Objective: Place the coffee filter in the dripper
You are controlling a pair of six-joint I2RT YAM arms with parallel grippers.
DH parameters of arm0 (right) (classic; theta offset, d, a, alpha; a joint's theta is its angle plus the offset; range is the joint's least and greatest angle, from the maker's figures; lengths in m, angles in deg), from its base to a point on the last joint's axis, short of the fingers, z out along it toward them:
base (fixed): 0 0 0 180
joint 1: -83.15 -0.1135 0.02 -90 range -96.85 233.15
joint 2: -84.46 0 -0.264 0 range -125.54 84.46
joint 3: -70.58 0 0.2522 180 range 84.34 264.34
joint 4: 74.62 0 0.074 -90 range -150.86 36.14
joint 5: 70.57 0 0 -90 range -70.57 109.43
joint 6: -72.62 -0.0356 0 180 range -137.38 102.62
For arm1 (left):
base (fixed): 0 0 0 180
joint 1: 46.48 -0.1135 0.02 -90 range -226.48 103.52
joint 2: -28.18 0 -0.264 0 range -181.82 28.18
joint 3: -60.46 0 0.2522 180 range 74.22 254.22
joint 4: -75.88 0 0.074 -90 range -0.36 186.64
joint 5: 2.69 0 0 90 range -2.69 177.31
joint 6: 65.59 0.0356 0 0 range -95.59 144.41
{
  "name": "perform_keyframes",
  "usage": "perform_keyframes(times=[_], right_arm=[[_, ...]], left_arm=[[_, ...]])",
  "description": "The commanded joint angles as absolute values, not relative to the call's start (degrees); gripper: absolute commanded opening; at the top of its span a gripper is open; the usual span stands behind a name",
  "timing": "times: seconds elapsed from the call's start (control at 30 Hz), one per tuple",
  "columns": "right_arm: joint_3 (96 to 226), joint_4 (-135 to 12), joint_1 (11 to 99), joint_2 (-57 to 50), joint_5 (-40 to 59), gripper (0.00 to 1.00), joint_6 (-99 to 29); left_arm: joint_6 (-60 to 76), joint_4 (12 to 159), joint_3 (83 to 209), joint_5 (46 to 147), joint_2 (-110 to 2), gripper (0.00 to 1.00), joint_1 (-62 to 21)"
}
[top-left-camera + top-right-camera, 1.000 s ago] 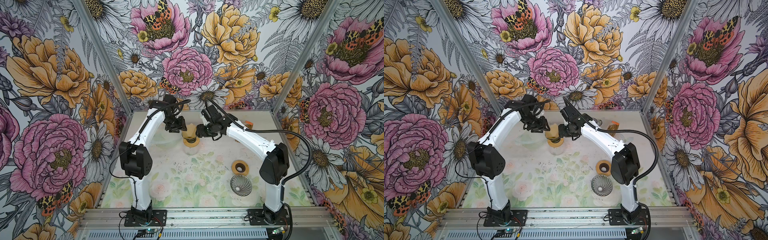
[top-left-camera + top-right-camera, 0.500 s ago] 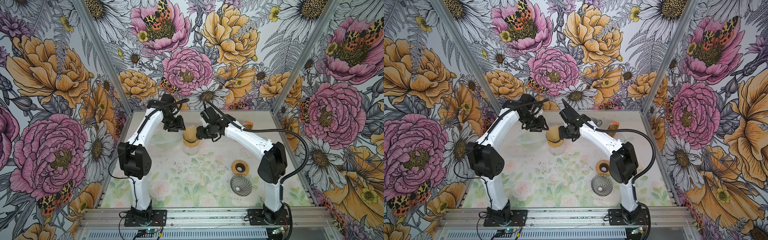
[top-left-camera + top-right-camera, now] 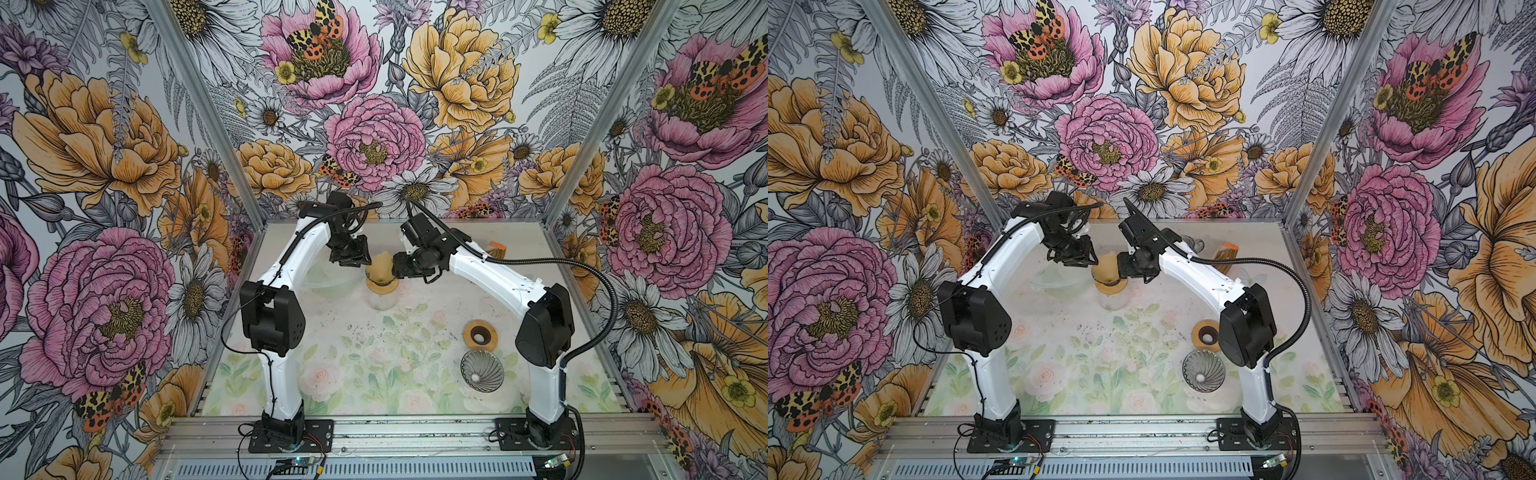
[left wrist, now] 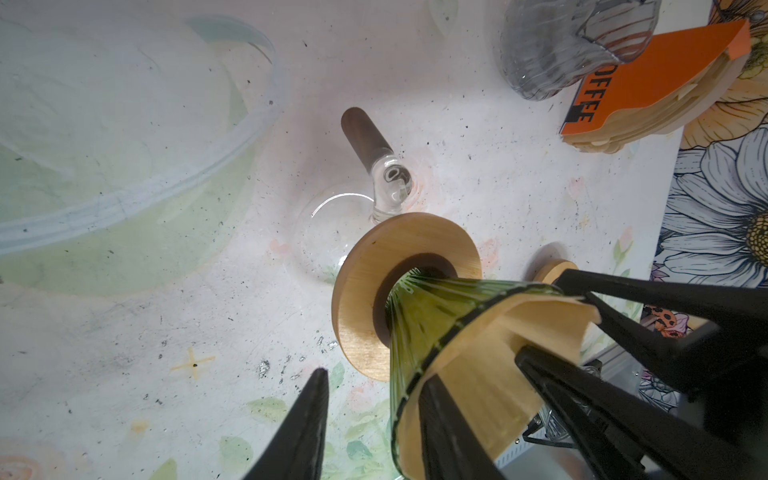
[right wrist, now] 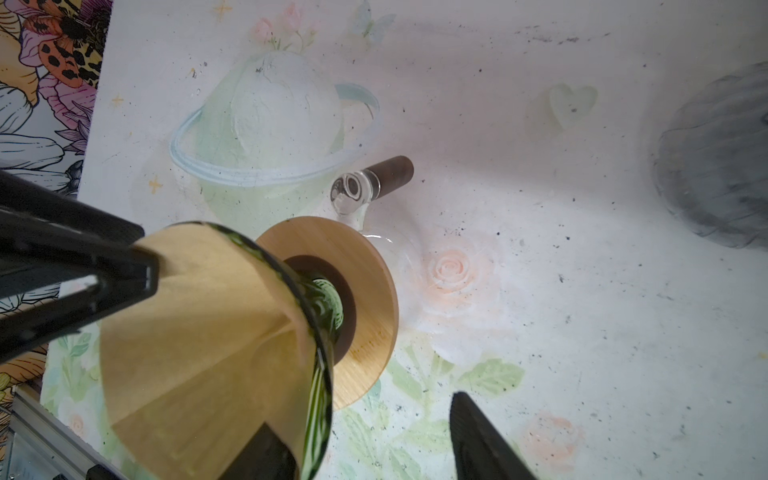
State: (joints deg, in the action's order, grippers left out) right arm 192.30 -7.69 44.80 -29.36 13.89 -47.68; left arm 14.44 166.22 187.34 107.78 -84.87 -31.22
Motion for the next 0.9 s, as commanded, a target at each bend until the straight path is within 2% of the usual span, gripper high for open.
perform_keyframes(times=[0.0, 0.23, 0.37, 0.67, 0.87], right_arm=[[194.5, -7.2, 44.4, -30.1, 15.3, 0.59, -46.5], [194.7, -7.2, 44.4, -29.7, 15.0, 0.59, -46.5], [194.6, -7.2, 44.4, -29.6, 14.9, 0.59, -46.6], [194.6, -7.2, 44.4, -29.5, 14.9, 0.59, -46.5], [194.6, -7.0, 44.4, -29.3, 14.9, 0.59, -46.5]], left_arm=[[15.6, 165.3, 186.6, 108.0, -85.8, 0.36, -30.7], [15.6, 165.3, 187.2, 107.7, -85.7, 0.36, -30.3], [15.7, 165.3, 188.1, 108.8, -85.5, 0.42, -30.3], [15.8, 165.3, 187.0, 108.7, -86.0, 0.33, -29.8], [15.7, 165.3, 186.6, 108.3, -86.8, 0.32, -29.6]])
